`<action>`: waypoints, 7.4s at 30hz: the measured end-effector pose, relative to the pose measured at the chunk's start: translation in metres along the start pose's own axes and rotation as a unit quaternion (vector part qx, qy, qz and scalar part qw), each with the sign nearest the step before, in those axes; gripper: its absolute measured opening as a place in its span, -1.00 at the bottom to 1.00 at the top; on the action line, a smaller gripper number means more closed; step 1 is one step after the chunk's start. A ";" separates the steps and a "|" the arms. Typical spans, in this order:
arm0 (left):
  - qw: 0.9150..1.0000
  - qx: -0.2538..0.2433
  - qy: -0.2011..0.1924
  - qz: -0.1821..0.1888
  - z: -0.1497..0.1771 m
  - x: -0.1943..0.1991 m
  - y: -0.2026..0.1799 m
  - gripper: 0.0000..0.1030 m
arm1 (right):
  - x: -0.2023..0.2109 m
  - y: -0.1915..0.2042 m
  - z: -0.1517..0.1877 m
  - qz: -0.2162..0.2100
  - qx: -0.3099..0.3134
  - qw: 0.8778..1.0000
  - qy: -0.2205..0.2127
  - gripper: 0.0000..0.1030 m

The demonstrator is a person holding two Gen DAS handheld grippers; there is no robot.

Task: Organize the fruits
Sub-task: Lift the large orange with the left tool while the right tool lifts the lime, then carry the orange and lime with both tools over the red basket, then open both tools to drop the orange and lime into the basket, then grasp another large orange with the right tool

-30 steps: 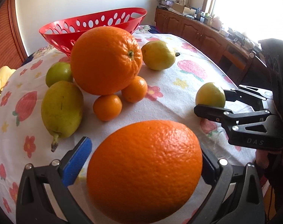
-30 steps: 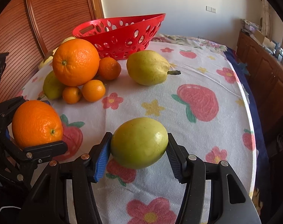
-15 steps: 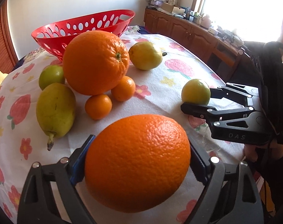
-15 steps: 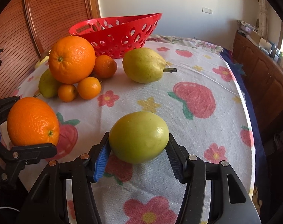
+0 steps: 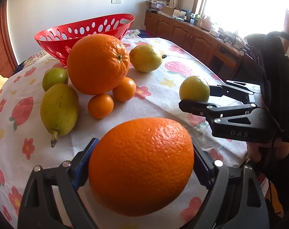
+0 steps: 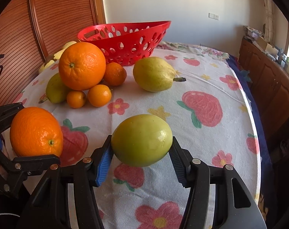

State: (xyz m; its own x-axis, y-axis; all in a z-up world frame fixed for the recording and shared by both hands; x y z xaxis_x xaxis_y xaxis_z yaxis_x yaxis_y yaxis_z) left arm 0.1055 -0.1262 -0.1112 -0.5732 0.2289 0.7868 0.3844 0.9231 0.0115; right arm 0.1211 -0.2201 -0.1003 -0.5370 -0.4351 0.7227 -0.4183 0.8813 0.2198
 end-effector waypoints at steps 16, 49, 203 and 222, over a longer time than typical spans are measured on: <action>1.000 -0.006 -0.025 -0.003 -0.007 0.020 0.000 0.68 | 0.001 0.006 -0.005 -0.006 0.004 1.000 -0.004 0.13; 0.991 0.005 -0.137 -0.004 -0.077 0.116 0.042 0.68 | 0.052 0.042 -0.090 -0.024 0.070 0.994 -0.081 0.13; 0.990 0.061 -0.073 -0.100 -0.040 0.013 0.140 0.70 | -0.048 0.079 -0.121 -0.062 0.028 0.996 -0.055 0.69; 0.991 0.058 -0.061 -0.100 -0.040 0.002 0.139 0.70 | -0.085 0.072 -0.113 -0.058 0.017 0.998 -0.006 0.73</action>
State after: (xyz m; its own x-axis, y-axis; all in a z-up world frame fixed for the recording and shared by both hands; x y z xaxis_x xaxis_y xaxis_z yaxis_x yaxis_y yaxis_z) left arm 0.1866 -0.0100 -0.0829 -0.7150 0.0664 0.6960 0.1721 0.9816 0.0832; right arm 0.2198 -0.0990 -0.0720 -0.4919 -0.5370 0.6853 -0.5038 0.8175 0.2790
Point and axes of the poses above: each gripper's, at about its wrist camera, not at the fingertips, and x roughly against the way its jaws point, y to its left, z to its underside, the point moved 5 cm from there along -x, roughly the way its jaws point, and after that the axes turned 11 degrees about -z, right-handed, at the moved point
